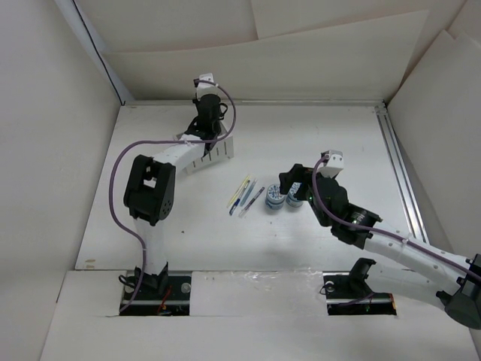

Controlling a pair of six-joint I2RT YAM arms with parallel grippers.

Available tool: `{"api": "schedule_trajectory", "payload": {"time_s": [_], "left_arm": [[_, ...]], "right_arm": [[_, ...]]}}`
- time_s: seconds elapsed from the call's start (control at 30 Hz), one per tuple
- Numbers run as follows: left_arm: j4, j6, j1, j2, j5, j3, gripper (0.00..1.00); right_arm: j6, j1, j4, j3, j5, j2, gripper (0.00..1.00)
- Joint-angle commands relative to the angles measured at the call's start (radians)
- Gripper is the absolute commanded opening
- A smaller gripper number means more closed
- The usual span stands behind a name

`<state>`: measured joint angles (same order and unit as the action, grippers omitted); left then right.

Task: Sort the stationery into containers
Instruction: Place the stationery into the container, then grab a piece of stationery with the left arm

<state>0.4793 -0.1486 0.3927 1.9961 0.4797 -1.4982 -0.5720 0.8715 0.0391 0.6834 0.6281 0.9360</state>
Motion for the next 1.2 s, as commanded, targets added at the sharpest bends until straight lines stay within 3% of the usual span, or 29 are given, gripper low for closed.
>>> {"api": "schedule_trajectory", "payload": {"time_s": [0.0, 0.1, 0.13, 0.23, 0.27, 0.4, 0.5, 0.53, 0.6, 0.67, 0.8, 0.83, 0.97, 1.07, 1.17], "left_arm": [[0.068, -0.009, 0.002, -0.03, -0.007, 0.044, 0.06], [0.078, -0.009, 0.012, -0.03, 0.002, 0.056, 0.11], [0.078, -0.009, 0.021, -0.039, 0.002, 0.067, 0.2], [0.078, -0.019, 0.031, -0.066, 0.013, 0.079, 0.33], [0.078, -0.019, 0.043, -0.095, 0.013, 0.09, 0.43], [0.052, -0.064, 0.043, -0.203, -0.029, 0.124, 0.56], [0.031, -0.127, 0.043, -0.316, -0.079, 0.16, 0.54], [0.001, -0.184, 0.043, -0.347, -0.113, 0.203, 0.46], [-0.008, -0.239, 0.052, -0.438, -0.159, 0.265, 0.4], [-0.027, -0.269, 0.09, -0.482, -0.202, 0.353, 0.34], [-0.18, -0.25, 0.208, -0.504, -0.202, 0.394, 0.24], [-0.214, -0.25, 0.225, -0.484, -0.22, 0.403, 0.23], [-0.289, -0.269, 0.235, -0.421, -0.38, 0.461, 0.25], [-0.289, -0.269, 0.235, -0.381, -0.38, 0.5, 0.3], [-0.28, -0.269, 0.235, -0.35, -0.414, 0.497, 0.38]], "right_arm": [[0.015, -0.003, -0.054, 0.002, -0.004, -0.014, 0.96], [0.015, -0.003, -0.054, 0.002, 0.005, -0.014, 0.96], [0.015, -0.003, -0.054, 0.002, 0.005, -0.014, 0.96], [0.015, -0.003, -0.054, 0.002, 0.005, -0.014, 0.96], [0.015, -0.003, -0.054, 0.002, 0.005, -0.014, 0.96], [0.015, -0.003, -0.054, 0.002, 0.005, -0.014, 0.96], [0.015, -0.003, -0.054, 0.002, 0.005, -0.023, 0.96], [0.015, -0.003, -0.054, 0.002, 0.005, -0.023, 0.96], [0.015, -0.003, -0.054, 0.002, 0.005, -0.023, 0.96], [0.015, -0.003, -0.054, 0.002, 0.005, -0.023, 0.96], [0.015, -0.003, -0.054, 0.002, -0.004, -0.032, 0.93], [0.015, -0.003, -0.054, -0.007, -0.004, -0.032, 0.91], [0.015, -0.003, -0.054, -0.007, 0.005, -0.032, 0.62], [0.015, -0.012, -0.045, -0.007, 0.028, -0.032, 0.34], [0.015, -0.012, -0.045, -0.007, 0.028, -0.032, 0.3]]}}
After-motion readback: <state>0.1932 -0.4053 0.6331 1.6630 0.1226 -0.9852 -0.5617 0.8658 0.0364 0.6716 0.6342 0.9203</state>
